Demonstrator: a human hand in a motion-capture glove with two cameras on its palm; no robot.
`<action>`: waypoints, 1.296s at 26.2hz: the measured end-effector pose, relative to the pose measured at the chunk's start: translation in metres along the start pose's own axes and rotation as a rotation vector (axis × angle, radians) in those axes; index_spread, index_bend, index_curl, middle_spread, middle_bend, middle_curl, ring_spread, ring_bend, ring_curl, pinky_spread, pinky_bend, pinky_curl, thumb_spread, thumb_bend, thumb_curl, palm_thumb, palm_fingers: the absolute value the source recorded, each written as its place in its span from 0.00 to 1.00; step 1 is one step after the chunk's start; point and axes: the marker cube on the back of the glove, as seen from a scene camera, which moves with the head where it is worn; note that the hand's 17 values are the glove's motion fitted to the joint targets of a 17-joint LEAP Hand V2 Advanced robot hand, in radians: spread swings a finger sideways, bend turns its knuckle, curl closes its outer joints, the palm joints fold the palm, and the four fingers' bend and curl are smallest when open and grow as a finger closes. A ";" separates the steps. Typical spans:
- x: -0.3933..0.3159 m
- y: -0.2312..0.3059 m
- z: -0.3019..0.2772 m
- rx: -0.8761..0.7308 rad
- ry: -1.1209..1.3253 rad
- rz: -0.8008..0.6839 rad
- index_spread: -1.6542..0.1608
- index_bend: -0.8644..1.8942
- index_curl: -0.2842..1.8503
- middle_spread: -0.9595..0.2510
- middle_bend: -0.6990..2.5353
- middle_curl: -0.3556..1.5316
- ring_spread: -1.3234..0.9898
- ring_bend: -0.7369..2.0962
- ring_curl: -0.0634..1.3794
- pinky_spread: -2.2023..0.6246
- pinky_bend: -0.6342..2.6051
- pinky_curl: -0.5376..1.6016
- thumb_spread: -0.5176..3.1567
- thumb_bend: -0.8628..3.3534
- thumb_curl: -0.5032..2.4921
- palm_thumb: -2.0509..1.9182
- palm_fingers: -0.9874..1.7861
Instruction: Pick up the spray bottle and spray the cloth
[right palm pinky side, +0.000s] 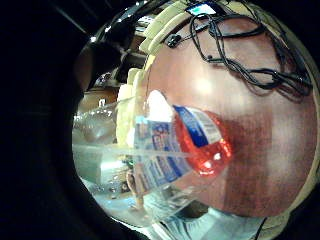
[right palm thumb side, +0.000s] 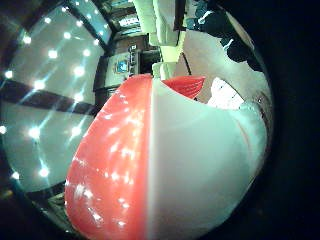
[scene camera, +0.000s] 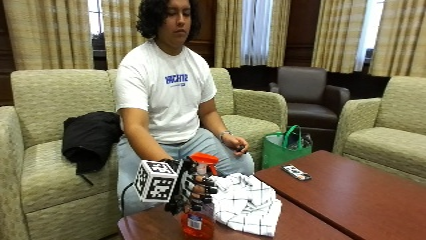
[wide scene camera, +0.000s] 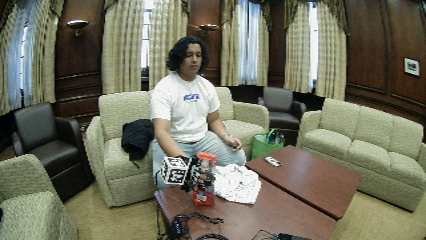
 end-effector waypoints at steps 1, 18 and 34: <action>-0.001 -0.003 0.002 -0.001 -0.001 -0.001 0.70 0.35 0.24 0.63 0.33 0.41 0.50 0.42 0.31 0.83 0.26 0.40 0.39 0.20 0.31 0.75 0.61; -0.009 -0.037 0.021 0.014 0.018 -0.021 0.70 0.35 0.23 0.64 0.32 0.41 0.49 0.43 0.32 0.83 0.26 0.41 0.39 0.20 0.31 0.74 0.61; -0.033 -0.034 0.013 0.093 0.114 -0.105 0.75 0.39 0.30 0.63 0.36 0.45 0.49 0.46 0.35 0.71 0.30 0.43 0.30 0.20 0.36 0.76 0.86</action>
